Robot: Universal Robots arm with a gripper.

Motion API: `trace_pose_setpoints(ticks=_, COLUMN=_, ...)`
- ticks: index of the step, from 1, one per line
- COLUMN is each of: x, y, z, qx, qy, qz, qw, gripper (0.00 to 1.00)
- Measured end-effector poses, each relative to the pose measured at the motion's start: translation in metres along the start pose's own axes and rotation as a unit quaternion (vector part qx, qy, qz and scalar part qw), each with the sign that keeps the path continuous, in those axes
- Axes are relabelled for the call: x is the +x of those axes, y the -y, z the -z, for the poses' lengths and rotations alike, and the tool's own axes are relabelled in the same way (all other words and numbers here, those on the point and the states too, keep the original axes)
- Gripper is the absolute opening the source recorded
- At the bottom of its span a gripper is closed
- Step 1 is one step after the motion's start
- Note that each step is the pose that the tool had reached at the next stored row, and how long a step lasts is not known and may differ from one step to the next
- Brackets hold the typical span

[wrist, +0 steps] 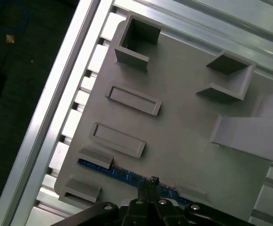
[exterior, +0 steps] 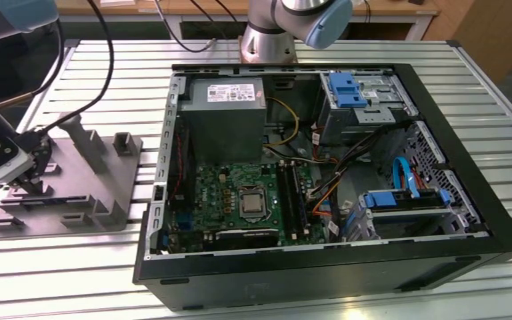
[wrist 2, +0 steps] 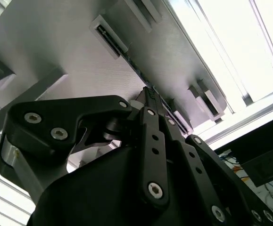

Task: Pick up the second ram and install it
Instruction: 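Pick up the second ram and move it above second insertion slot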

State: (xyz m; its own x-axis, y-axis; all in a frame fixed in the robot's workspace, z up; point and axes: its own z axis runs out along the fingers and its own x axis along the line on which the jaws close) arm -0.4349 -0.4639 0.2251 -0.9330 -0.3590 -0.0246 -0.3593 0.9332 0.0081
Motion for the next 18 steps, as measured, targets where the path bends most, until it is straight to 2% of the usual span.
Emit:
trace_pose_setpoints(ticks=8, x=0.0, y=0.0, z=0.0, qx=-0.0008, qy=-0.0003, qz=0.032, qw=0.9995, gripper=0.1)
trace_pose_setpoints(ticks=18, x=0.0, y=0.0, z=-0.0001, qx=-0.0016, qy=-0.0005, qz=0.067, qw=0.9977, gripper=0.1)
